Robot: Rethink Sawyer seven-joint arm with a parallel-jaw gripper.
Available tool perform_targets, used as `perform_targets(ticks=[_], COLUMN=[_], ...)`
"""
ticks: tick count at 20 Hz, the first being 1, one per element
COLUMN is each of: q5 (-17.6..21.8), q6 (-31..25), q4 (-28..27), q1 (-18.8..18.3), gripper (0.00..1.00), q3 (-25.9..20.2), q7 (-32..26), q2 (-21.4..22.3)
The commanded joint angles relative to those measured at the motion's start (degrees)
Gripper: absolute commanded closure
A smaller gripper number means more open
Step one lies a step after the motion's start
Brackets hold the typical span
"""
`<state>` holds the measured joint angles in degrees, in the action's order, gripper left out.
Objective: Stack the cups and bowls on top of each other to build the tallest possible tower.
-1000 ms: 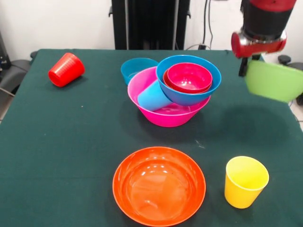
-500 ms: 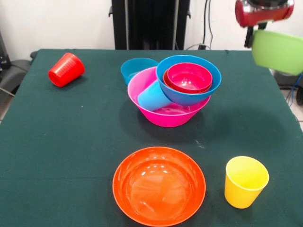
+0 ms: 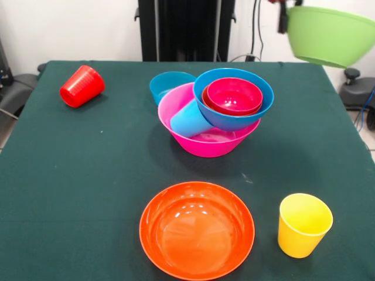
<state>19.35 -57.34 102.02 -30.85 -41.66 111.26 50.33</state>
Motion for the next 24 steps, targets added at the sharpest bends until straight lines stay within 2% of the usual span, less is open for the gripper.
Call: perform_targets(ticks=[1,5,11,20,24], q5=[6.54,9.00,11.95,17.47,19.46], q6=[-2.16,-1.90,-0.89,0.28,-0.79], q4=[7.72,8.60,9.19,8.11,5.38], q1=[-8.46,-11.91,-13.90,-13.54,-12.24], gripper=[1.00,1.00,1.00,1.00,1.00], q3=[-6.99,-8.52,-9.37,-7.31,-6.84], q7=[-26.62,-28.83,-29.57,-28.41,-28.74], q2=[1.46,0.76,-0.68,-4.79,-7.51])
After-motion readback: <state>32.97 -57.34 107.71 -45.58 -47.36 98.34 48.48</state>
